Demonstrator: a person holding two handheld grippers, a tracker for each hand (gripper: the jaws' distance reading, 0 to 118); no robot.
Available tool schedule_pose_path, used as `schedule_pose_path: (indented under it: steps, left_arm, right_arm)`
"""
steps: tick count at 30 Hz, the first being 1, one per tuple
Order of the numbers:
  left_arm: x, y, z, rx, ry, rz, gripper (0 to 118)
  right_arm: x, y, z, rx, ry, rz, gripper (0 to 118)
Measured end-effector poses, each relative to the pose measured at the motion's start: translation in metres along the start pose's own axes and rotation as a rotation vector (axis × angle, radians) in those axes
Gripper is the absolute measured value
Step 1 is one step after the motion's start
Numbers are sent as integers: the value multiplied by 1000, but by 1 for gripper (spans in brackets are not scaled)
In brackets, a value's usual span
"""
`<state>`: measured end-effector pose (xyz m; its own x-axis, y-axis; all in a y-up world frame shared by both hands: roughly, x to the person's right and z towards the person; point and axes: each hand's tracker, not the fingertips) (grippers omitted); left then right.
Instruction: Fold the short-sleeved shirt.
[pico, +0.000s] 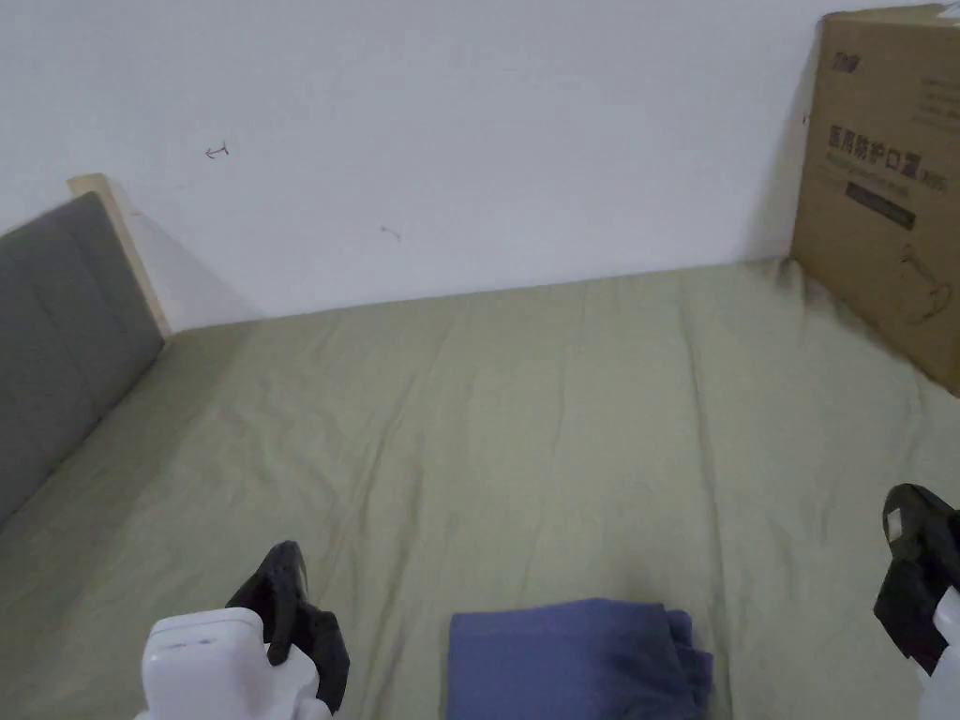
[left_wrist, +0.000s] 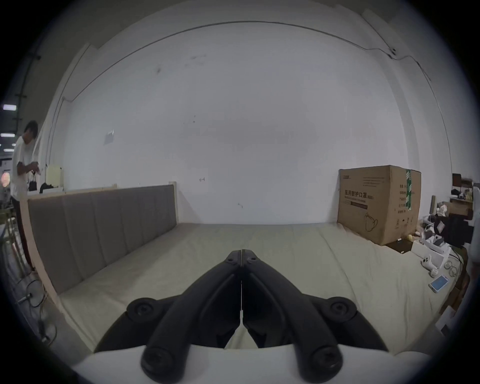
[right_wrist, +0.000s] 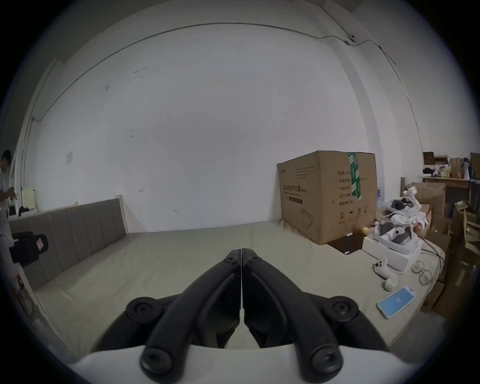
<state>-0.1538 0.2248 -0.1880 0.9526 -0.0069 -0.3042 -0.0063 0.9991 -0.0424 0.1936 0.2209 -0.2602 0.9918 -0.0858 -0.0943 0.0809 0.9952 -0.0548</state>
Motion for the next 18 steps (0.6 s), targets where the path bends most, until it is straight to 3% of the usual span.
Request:
schedule_pose_path:
  steps: [2,8,12,14,16,18]
  left_arm:
    - [1,-5,-1,-13,19,-44,0]
    - [3,-2,4,4,-4,-32,0]
    - [-4,13,-9,-116,-98,-62,0]
    - [-11,11,-22,-207,-140,-67,0]
    - [-17,4,-33,-278,-176,-50,0]
    - [-25,-11,-45,-307,-194,14,0]
  right_arm:
    - [0,1,2,-7,-11,50,0]
    - [9,14,4,-8,-28,-5,0]
    - [-2,31,-27,-45,156,-77,0]
    - [-11,25,-68,-244,309,-77,0]
    - [-21,3,-120,-592,448,-82,0]
    - [-31,-43,-160,-936,486,-79,0]
